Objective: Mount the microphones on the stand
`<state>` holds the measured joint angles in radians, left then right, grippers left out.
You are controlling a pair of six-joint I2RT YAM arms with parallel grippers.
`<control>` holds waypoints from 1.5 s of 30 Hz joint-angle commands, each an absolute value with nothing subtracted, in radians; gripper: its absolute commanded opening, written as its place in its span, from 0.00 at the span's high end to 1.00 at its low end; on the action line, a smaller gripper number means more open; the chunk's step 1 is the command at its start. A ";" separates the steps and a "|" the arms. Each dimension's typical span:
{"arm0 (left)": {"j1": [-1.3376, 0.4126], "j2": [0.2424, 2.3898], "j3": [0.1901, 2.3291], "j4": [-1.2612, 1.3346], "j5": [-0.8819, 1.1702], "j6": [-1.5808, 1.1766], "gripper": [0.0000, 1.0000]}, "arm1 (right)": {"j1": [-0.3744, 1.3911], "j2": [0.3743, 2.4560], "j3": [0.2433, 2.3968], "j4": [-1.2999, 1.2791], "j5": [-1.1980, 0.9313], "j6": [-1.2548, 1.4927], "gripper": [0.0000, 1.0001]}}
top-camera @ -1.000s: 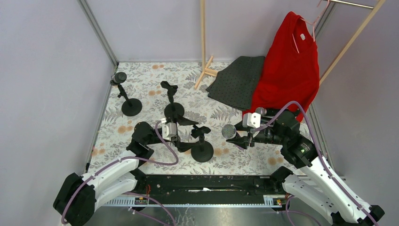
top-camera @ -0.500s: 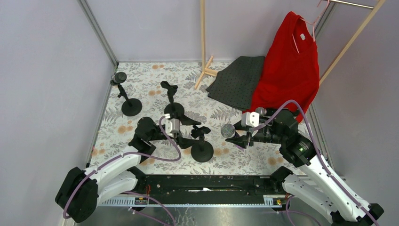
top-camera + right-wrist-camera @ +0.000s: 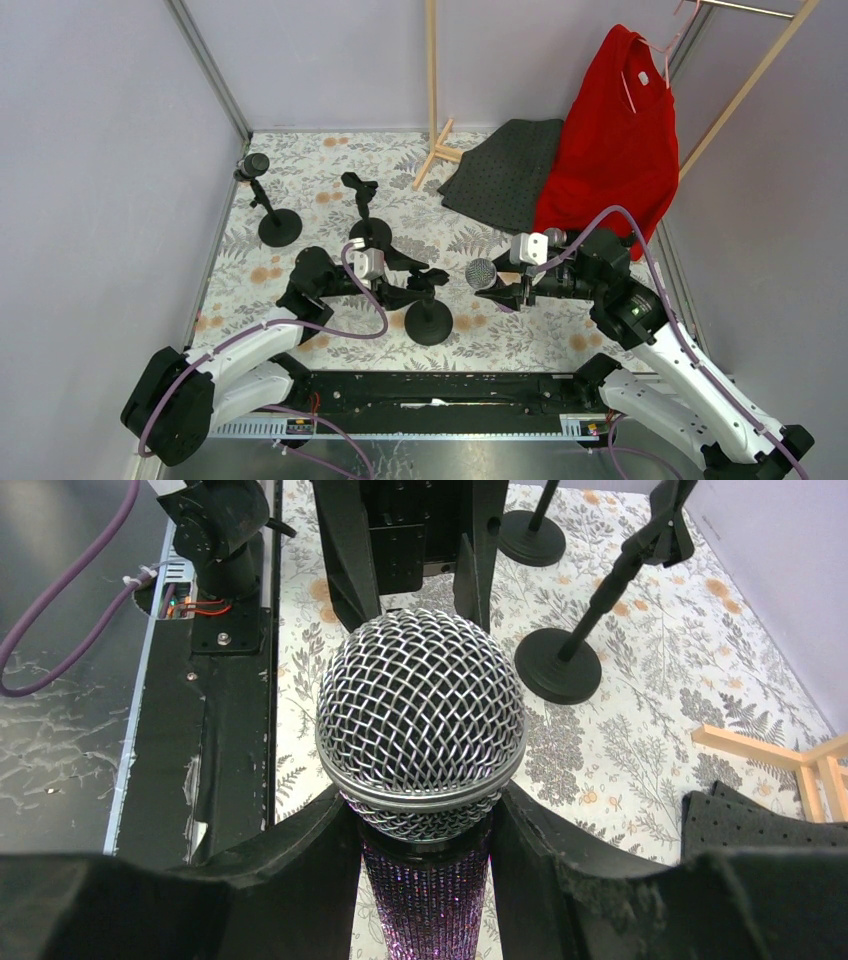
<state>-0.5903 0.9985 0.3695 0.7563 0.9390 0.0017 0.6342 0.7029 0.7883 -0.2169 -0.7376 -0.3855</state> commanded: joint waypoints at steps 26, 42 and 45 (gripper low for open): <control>-0.589 0.978 0.318 0.876 0.931 -0.048 0.38 | 0.639 0.982 1.127 -0.276 -0.889 -0.484 1.00; -0.589 0.998 0.333 0.847 0.936 -0.040 0.89 | 0.719 1.064 1.202 -0.316 -0.797 -0.425 1.00; -0.589 0.996 0.333 0.842 0.931 -0.038 0.97 | 0.765 1.082 1.205 -0.308 -0.762 -0.421 1.00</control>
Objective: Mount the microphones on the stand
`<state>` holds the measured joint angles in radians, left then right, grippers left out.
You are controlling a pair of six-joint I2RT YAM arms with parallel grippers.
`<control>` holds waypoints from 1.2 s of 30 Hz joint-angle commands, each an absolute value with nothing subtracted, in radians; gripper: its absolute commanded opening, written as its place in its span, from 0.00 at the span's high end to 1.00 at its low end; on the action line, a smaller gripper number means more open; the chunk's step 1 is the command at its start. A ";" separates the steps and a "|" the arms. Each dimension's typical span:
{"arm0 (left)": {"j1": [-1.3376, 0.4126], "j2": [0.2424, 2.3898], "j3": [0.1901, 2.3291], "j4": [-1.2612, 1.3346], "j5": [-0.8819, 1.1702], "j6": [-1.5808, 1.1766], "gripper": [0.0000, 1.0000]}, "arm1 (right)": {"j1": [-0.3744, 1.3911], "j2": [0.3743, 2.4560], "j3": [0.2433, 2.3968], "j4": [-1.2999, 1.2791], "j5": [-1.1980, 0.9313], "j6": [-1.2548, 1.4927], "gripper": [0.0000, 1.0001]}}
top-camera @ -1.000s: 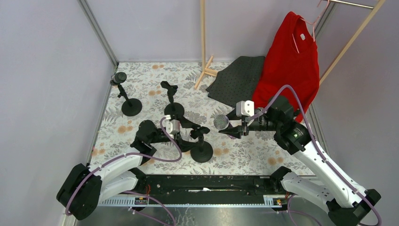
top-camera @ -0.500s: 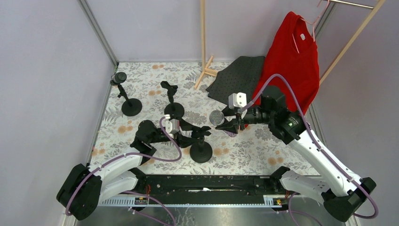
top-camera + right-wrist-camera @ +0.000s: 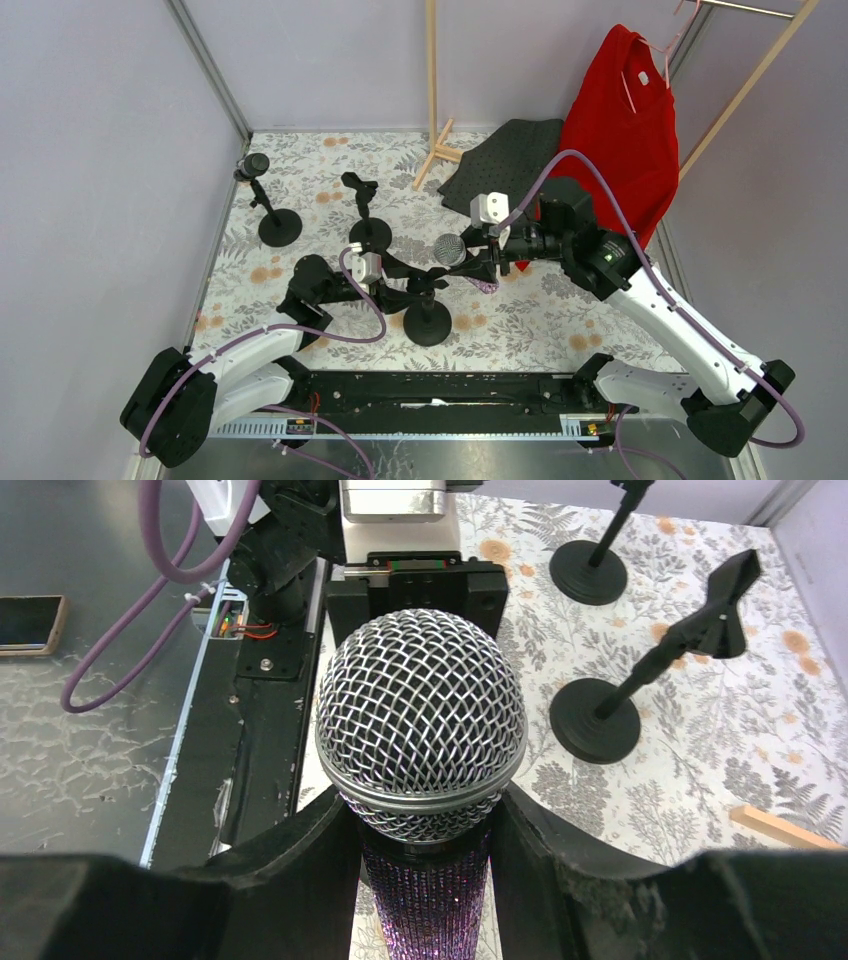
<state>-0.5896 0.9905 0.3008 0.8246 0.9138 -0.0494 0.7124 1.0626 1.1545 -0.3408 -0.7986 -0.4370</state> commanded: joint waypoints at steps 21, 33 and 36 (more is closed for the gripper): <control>-0.589 0.962 0.327 0.836 0.930 -0.032 0.36 | 0.830 1.109 1.222 -0.315 -0.681 -0.447 1.00; -0.589 0.989 0.346 0.821 0.945 -0.030 1.00 | 0.843 1.167 1.254 -0.307 -0.687 -0.455 1.00; -0.589 0.988 0.345 0.821 0.944 -0.028 1.00 | 0.850 1.194 1.256 -0.305 -0.687 -0.458 1.00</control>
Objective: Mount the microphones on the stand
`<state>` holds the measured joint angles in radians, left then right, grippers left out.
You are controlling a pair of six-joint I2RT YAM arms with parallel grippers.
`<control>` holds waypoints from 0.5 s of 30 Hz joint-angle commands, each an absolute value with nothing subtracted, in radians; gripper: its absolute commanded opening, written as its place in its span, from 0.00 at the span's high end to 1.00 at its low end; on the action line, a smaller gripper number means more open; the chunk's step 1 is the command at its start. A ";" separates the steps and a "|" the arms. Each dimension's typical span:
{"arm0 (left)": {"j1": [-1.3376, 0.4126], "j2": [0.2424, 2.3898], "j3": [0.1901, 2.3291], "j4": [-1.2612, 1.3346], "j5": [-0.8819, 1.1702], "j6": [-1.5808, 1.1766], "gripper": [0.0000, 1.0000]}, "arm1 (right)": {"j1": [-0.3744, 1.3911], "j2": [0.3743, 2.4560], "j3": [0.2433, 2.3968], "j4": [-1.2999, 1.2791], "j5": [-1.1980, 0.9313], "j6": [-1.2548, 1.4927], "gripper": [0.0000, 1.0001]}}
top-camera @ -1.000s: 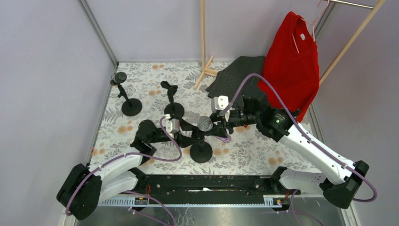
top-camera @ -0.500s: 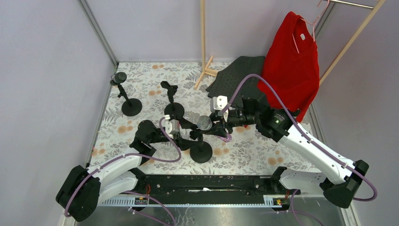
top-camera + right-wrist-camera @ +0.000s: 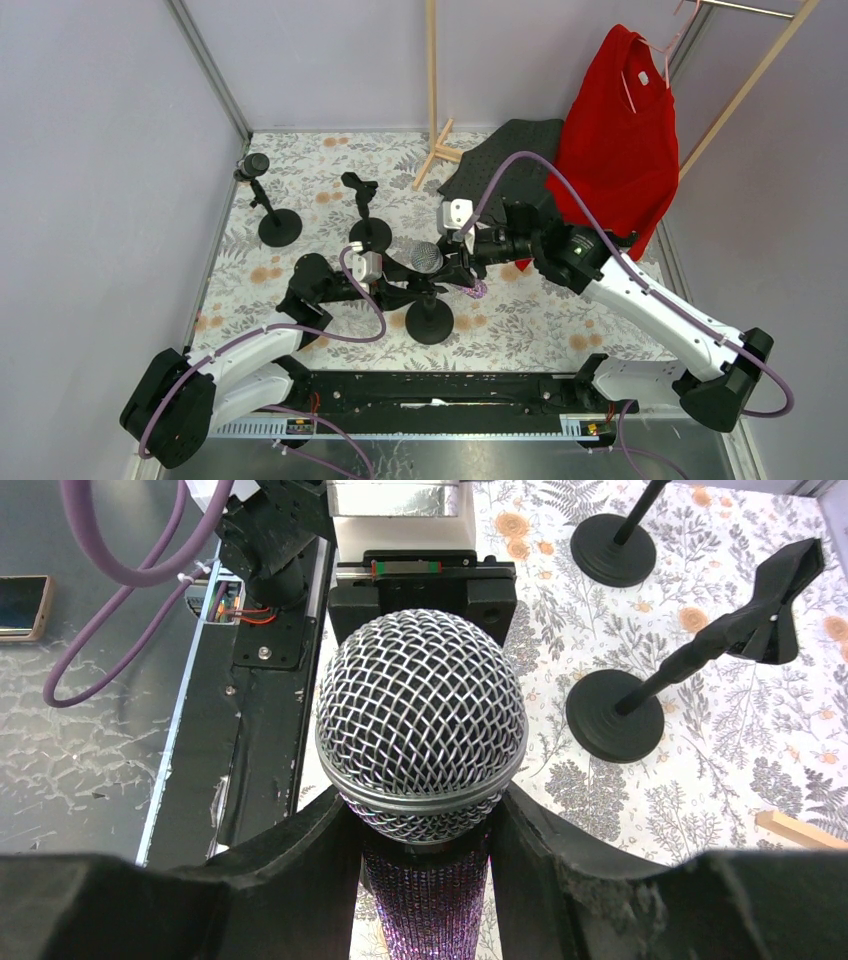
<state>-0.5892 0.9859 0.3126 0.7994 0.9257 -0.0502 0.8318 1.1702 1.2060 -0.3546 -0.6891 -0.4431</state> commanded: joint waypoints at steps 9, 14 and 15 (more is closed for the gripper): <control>-0.589 0.983 0.344 0.816 0.948 -0.020 1.00 | 0.889 1.244 1.224 -0.239 -0.660 -0.447 1.00; -0.589 0.983 0.345 0.813 0.945 -0.015 1.00 | 0.907 1.246 1.207 -0.217 -0.659 -0.433 1.00; -0.589 0.982 0.345 0.813 0.944 -0.014 1.00 | 0.909 1.244 1.201 -0.215 -0.656 -0.433 1.00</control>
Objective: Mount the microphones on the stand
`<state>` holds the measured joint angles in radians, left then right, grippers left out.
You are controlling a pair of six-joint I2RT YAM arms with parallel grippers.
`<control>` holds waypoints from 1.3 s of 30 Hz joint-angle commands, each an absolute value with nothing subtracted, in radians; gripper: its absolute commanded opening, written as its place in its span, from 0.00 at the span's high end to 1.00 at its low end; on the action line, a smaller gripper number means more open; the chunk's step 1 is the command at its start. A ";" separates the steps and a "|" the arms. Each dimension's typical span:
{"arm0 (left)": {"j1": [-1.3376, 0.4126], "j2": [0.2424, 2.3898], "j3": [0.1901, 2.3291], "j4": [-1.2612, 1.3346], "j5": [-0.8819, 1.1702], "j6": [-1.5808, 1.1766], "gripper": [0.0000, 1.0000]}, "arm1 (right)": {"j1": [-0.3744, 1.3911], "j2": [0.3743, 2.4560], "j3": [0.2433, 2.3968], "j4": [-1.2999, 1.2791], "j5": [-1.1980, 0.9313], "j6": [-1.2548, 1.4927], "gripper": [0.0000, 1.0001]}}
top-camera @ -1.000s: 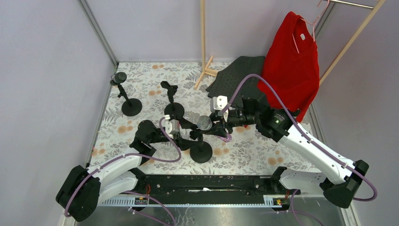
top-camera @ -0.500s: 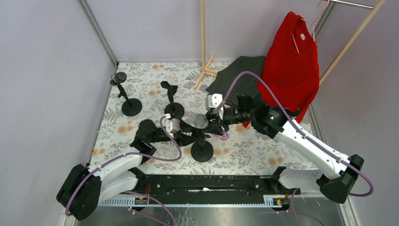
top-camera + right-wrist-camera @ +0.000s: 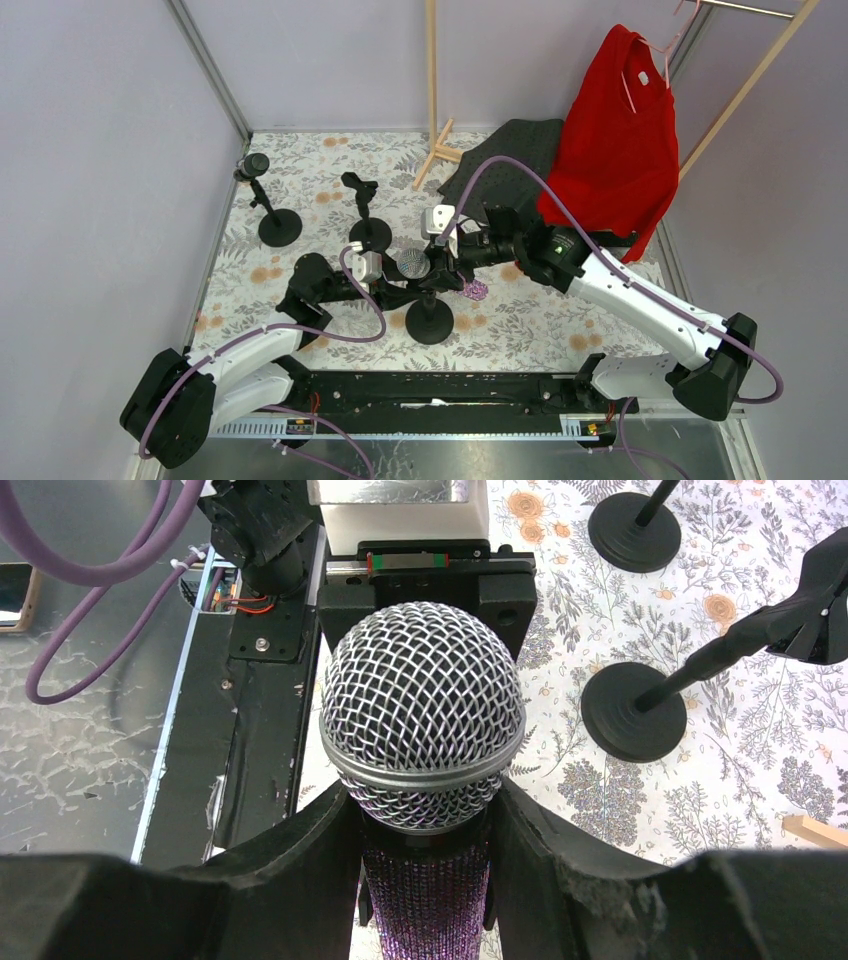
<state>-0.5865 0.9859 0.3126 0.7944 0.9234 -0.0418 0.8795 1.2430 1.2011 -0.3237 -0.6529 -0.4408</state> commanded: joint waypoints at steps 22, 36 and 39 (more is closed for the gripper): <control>-0.589 0.969 0.338 0.816 0.937 -0.009 0.43 | 0.917 1.131 0.953 0.118 -0.637 -0.396 1.00; -0.589 0.987 0.342 0.822 0.944 -0.021 1.00 | 0.917 1.124 0.946 0.106 -0.637 -0.406 1.00; -0.589 0.984 0.342 0.824 0.953 -0.020 1.00 | 0.917 1.122 0.929 0.128 -0.638 -0.405 1.00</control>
<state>-0.5907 0.9829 0.3134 0.7803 0.9329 -0.0555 0.9077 1.1320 0.9432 0.0624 -0.6201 -0.3889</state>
